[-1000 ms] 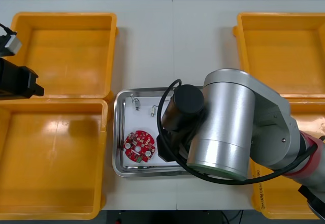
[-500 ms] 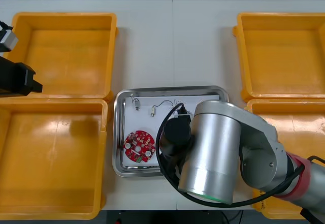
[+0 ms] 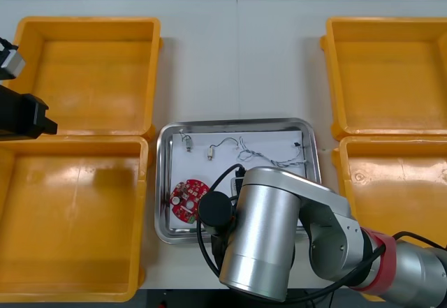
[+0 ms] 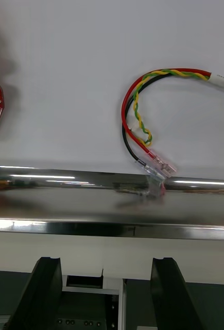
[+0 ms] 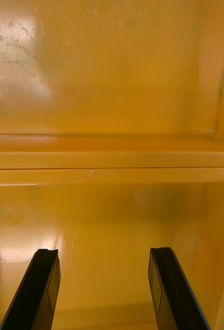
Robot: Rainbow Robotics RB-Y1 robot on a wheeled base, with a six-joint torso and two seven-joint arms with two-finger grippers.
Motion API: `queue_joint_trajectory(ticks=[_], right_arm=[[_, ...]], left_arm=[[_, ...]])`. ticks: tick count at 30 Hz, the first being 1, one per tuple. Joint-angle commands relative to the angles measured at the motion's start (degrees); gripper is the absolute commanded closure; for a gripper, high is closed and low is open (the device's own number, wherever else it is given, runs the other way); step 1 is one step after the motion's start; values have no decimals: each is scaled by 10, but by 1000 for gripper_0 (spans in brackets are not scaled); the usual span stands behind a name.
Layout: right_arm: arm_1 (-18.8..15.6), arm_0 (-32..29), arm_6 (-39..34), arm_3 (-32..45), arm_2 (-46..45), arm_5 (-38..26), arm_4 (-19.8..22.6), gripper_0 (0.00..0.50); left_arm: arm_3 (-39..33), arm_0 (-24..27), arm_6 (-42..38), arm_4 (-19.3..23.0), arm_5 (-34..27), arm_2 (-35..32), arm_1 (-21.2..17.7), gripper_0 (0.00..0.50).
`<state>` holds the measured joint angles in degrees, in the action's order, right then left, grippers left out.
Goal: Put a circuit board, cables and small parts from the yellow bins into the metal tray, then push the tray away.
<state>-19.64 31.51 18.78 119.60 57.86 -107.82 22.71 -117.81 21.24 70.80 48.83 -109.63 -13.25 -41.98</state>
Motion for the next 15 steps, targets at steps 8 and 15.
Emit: queue_joint_trajectory(ticks=[8, 15], right_arm=[[19, -20, -31, -8, 41, 36, -22, 0], [1, -35, -28, -8, 55, 56, -33, 0]], left_arm=[[-15, -23, 70, -22, -4, -14, -26, 0], [-16, -29, 71, -29, -4, -13, -26, 0]])
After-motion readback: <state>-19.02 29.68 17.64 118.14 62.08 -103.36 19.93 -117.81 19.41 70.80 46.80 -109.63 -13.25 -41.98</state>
